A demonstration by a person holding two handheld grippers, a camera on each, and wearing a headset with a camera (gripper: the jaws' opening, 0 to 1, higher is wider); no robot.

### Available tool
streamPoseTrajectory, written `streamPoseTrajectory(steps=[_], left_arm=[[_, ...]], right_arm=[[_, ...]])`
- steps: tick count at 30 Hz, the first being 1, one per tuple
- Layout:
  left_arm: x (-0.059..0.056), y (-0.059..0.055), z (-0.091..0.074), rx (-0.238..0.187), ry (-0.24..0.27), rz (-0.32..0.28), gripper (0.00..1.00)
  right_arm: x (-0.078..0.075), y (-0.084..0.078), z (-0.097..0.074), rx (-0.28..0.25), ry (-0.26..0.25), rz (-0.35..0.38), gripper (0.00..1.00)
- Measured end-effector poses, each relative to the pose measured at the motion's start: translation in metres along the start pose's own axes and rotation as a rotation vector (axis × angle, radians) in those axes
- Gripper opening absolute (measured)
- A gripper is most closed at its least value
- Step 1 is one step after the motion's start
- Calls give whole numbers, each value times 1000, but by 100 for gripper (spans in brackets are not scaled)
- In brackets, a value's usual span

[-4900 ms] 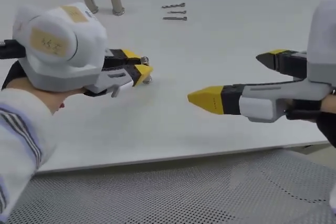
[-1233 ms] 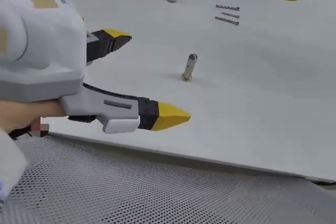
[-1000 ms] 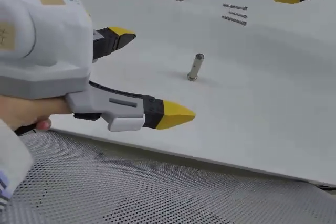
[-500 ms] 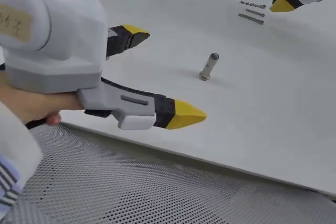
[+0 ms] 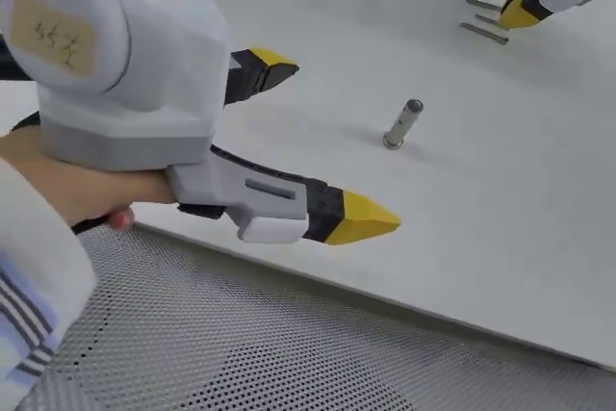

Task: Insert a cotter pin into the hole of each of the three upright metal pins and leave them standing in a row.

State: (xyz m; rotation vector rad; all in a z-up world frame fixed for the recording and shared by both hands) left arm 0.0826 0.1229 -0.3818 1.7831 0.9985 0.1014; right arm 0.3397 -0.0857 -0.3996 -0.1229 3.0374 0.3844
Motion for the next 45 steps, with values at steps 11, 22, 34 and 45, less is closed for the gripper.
streamPoseTrajectory(steps=[11, 22, 34, 45], left_arm=[[2, 0, 4, 19, -8, 2, 93], [2, -2, 8, 34, -8, -3, 92], [0, -1, 10, 48, -16, -3, 92], [1, 1, 8, 29, -10, -9, 92]], right_arm=[[-7, -4, 6, 29, 15, -9, 3], [-7, -6, 6, 27, 26, -55, 2], [-8, -4, 6, 35, 39, -85, 2], [-8, -1, 7, 52, 14, -84, 0]])
Point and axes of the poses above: the centre of the closed fingertips' face, and the gripper's own axes: z roughly forward along the fingers, x roughly to its left, y roughly out of its top, the point moved 10 cm from there along -z, roughly backward along the fingers, and after that the axes turned 8 degrees about -z, right-handed, at the moved point
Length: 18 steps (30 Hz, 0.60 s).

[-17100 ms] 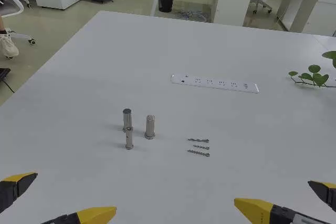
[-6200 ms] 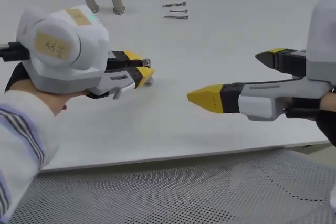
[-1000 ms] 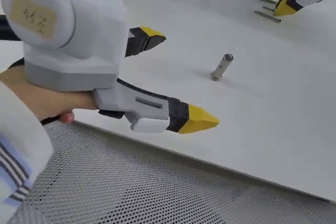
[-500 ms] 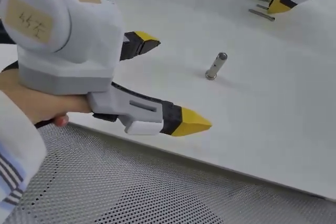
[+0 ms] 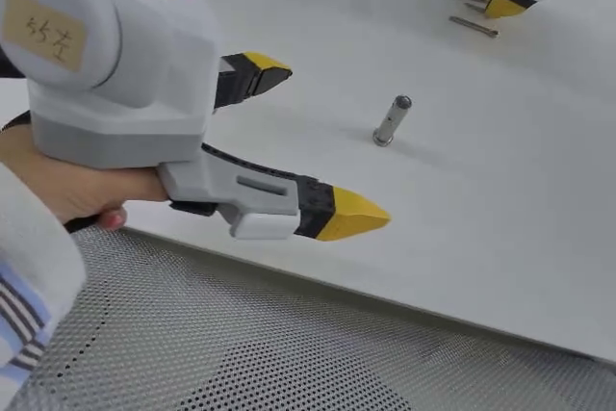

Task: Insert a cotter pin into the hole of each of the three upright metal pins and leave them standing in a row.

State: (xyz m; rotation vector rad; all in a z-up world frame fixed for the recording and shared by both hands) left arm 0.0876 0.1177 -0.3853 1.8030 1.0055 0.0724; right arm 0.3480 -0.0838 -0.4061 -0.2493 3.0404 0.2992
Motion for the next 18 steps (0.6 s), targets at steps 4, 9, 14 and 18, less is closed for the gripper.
streamPoseTrajectory(steps=[4, 9, 14, 18], left_arm=[[0, -3, -1, 14, 2, -2, 91], [2, -6, -3, 29, 7, 10, 91], [2, -5, -6, 30, 11, 24, 91], [-1, -4, -8, 22, 11, 28, 91]], right_arm=[[1, 1, 0, 2, -7, 28, 0], [5, 5, 0, 17, -23, 55, 0], [9, 10, -1, 40, -35, 52, 0], [14, 9, -4, 72, -42, 39, 0]])
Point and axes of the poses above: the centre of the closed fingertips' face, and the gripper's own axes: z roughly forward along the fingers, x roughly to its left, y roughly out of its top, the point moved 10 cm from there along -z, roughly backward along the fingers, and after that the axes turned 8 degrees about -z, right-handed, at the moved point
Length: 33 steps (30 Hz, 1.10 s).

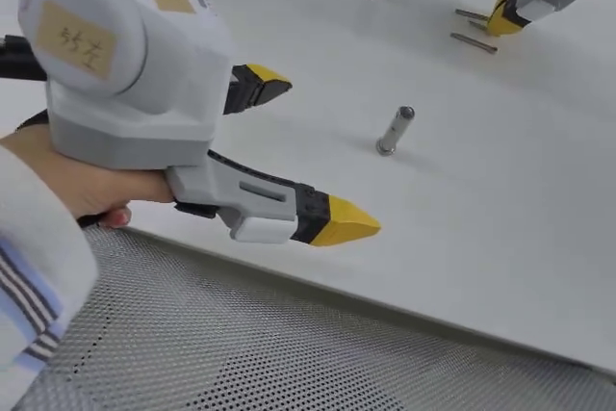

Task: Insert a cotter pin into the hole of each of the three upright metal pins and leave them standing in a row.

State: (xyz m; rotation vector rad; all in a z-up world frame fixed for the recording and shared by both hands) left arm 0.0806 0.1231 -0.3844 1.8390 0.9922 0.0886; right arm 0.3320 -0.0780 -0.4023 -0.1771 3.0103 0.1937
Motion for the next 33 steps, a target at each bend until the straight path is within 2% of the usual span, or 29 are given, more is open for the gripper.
streamPoseTrajectory(steps=[2, 4, 7, 10, 16, 18, 24, 33], left_arm=[[1, 0, -1, 4, -2, 9, 91], [-4, 2, -1, 2, -1, 11, 91], [-2, 2, -2, -4, -1, 4, 91], [-2, 3, -3, -4, 2, 12, 91], [-4, 5, -5, -18, 5, 22, 90], [-9, 7, -5, -24, 6, 23, 90], [-7, 9, -7, -33, 14, 23, 89], [-17, 16, -8, -69, 10, -4, 84]], right_arm=[[-1, -3, -2, 17, -18, 2, 0], [0, -3, -6, 15, -22, 11, 0], [-1, -6, -11, -25, -35, 55, 0], [3, -6, -26, -61, -61, 68, 0], [6, -10, -34, -104, -99, 58, 0], [10, -10, -39, -114, -113, 49, 0], [25, -12, -54, -146, -141, 36, 0], [46, -13, -74, -206, -196, 27, 0]])
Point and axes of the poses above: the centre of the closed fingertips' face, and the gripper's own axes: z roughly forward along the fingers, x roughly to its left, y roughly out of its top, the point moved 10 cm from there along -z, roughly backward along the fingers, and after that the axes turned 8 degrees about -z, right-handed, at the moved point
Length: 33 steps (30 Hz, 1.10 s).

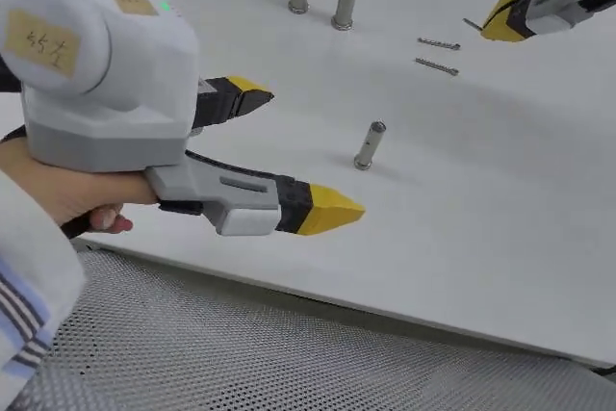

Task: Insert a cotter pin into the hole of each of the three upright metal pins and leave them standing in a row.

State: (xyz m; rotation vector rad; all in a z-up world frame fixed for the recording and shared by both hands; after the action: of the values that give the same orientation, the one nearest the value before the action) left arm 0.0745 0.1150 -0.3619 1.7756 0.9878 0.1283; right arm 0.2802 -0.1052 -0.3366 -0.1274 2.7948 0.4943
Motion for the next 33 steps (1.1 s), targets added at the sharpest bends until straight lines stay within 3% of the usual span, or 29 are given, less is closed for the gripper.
streamPoseTrajectory(steps=[3, 12, 21, 24, 28, 33], left_arm=[[-1, 3, 1, -5, 6, 7, 83], [11, 7, 1, -28, 9, -2, 76], [20, 19, 4, -77, -17, -97, 62], [24, 24, 6, -89, -10, -96, 56], [27, 28, 8, -96, -10, -103, 51], [18, 33, 15, -112, -43, -162, 45]], right_arm=[[7, 1, -6, -17, -12, -2, 0], [29, 10, -19, -94, -76, -41, 0], [57, 33, -40, -166, -177, -134, 0], [67, 36, -42, -153, -221, -184, 0], [78, 35, -41, -159, -251, -192, 0], [93, 38, -48, -165, -313, -204, 0]])
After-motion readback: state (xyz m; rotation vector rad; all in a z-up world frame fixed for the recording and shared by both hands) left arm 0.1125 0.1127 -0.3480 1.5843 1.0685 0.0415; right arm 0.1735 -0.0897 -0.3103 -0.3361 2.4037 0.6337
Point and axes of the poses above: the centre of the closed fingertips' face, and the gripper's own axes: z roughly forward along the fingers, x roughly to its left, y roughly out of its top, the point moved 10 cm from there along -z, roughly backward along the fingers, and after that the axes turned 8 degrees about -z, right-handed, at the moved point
